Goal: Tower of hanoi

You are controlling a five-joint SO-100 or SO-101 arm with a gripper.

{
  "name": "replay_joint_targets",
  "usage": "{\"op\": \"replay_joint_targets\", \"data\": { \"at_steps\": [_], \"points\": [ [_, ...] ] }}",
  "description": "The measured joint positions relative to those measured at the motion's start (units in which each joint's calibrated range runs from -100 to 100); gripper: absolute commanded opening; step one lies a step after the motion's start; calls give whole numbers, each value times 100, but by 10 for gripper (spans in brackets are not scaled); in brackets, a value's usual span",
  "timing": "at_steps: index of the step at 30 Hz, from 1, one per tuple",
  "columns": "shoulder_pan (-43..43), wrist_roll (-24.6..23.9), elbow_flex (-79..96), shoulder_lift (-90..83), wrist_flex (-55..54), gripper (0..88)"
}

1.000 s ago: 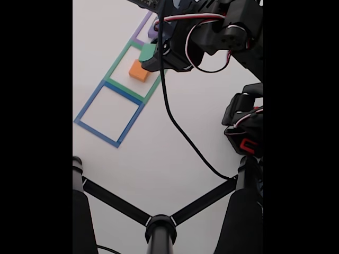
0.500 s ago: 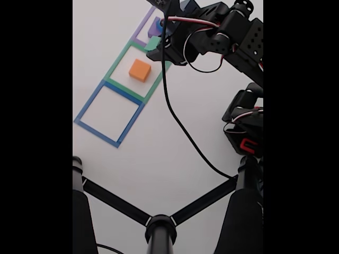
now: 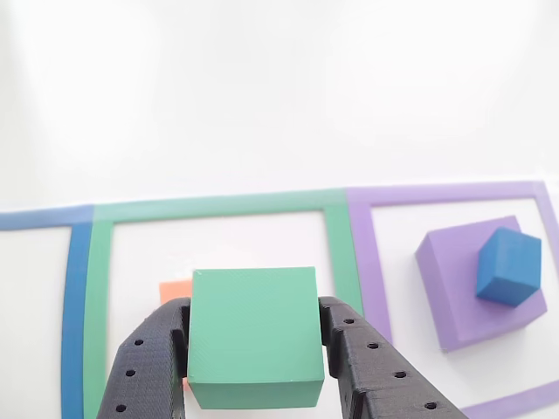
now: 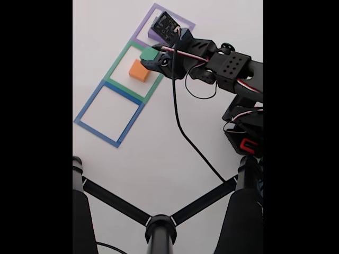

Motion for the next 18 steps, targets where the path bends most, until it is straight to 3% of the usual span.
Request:
{"op": "replay_joint_targets", "data": {
  "at_steps": [18],
  "points": [
    [-344, 0, 461, 2144, -3283, 51]
  ]
}}
